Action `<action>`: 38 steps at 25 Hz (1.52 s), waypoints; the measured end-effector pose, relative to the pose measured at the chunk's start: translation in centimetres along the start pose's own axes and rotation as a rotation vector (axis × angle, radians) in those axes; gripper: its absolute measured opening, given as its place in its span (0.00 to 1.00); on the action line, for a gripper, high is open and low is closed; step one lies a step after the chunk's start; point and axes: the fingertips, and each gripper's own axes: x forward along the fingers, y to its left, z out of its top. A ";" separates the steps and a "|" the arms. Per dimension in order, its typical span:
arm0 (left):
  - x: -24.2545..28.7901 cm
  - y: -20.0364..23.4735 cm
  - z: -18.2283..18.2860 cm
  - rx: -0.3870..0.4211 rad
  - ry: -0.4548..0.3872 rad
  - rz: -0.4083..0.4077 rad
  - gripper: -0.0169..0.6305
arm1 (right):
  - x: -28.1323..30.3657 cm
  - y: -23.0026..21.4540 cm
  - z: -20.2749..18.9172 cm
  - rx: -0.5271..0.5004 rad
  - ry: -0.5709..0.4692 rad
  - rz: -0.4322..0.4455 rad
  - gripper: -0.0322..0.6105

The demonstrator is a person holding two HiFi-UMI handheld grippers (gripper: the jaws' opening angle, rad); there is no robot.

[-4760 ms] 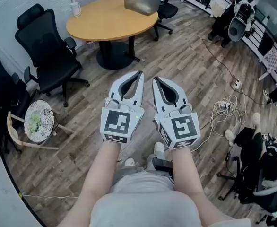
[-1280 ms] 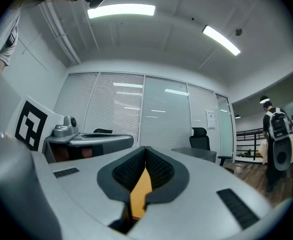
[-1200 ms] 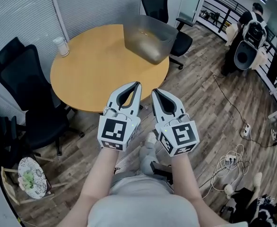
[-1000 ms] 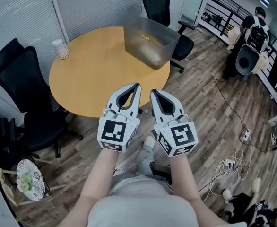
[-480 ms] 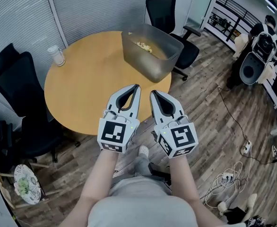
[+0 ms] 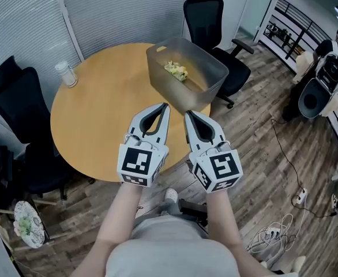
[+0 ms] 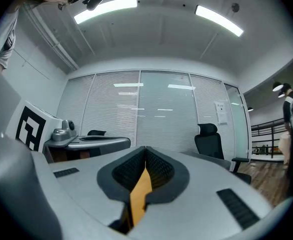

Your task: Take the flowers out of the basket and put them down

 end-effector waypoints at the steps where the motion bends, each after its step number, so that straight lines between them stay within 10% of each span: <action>1: 0.8 0.2 -0.1 -0.001 0.001 0.003 0.03 | 0.5 -0.6 0.0 0.000 0.001 0.006 0.09; 38: 18.4 11.7 -4.3 0.003 0.055 0.054 0.03 | 20.0 -15.2 -4.0 -0.035 0.205 0.106 0.09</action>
